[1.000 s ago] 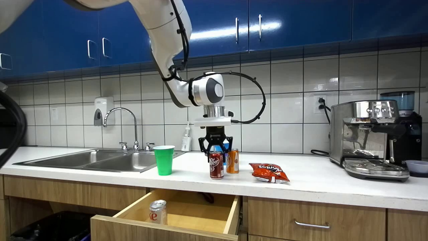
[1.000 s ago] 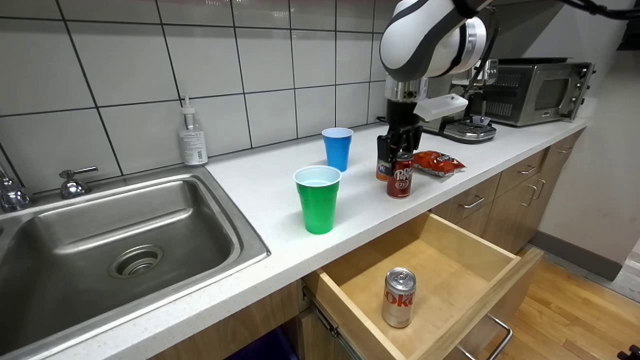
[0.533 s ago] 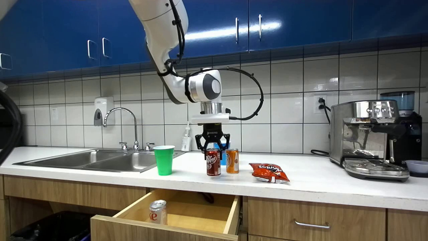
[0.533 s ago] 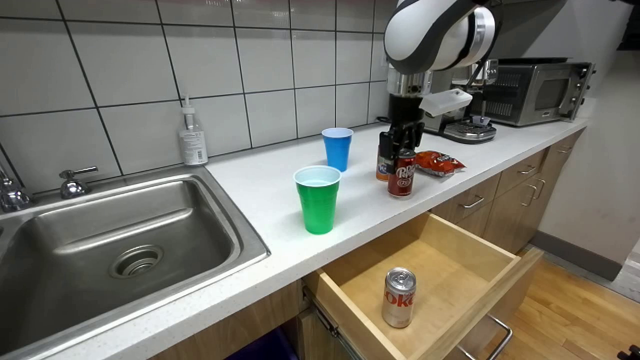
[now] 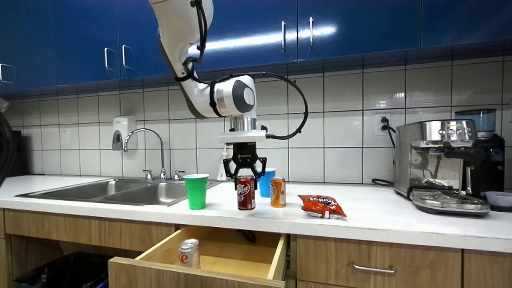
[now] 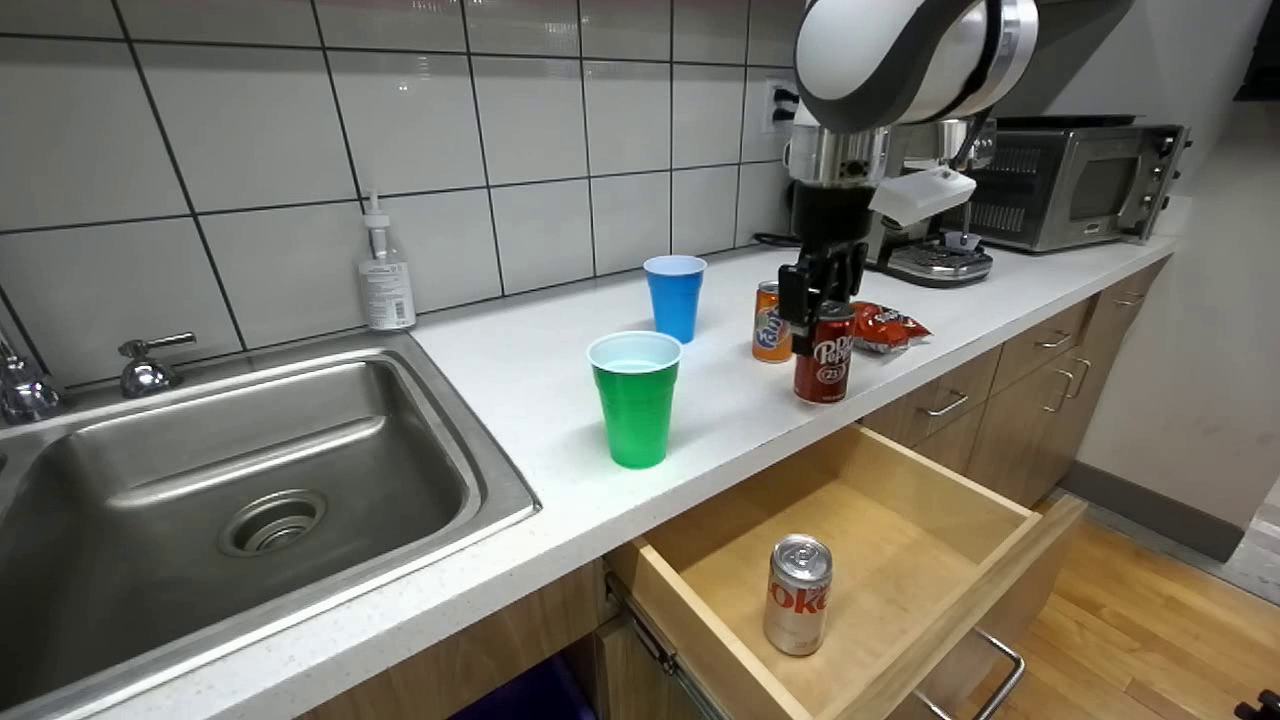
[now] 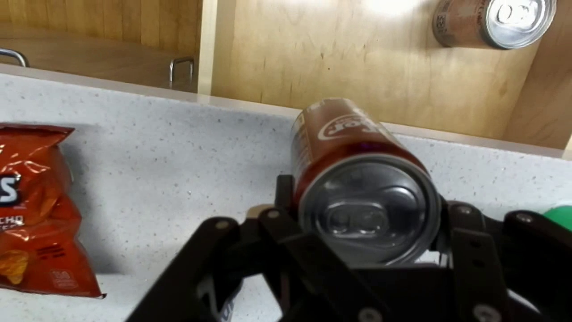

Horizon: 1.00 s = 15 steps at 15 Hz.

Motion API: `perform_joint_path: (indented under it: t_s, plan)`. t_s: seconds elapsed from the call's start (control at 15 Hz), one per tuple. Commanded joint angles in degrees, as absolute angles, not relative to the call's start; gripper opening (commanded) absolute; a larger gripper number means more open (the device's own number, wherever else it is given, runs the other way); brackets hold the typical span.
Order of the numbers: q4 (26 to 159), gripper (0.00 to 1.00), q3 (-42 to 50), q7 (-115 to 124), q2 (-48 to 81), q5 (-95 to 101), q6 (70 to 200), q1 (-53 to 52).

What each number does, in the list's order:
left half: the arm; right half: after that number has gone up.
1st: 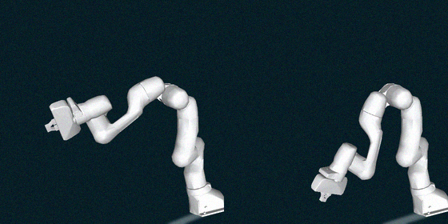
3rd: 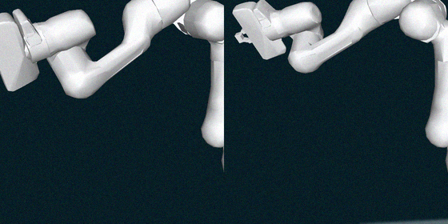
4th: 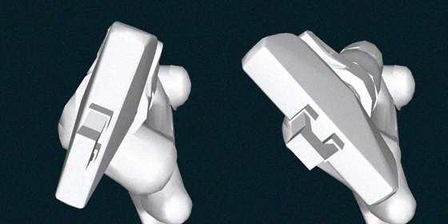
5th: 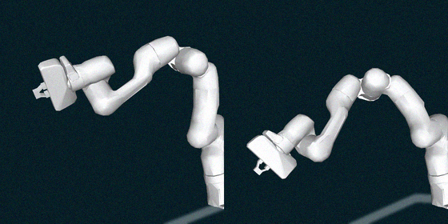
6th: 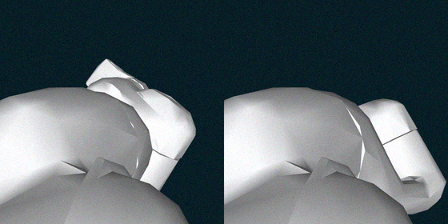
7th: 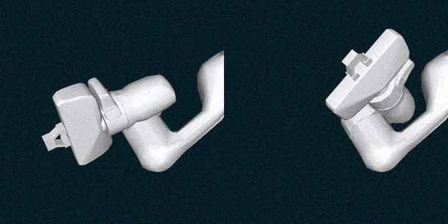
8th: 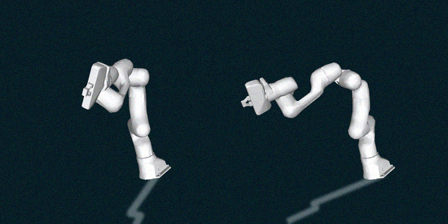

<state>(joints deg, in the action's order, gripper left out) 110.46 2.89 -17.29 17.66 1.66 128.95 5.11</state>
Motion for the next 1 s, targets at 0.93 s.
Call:
perform_joint_path:
  t_s: [0.93]
  plan:
    - [127.5,0.38,1.3,-20.3,9.3,6.5,137.1,2.9]
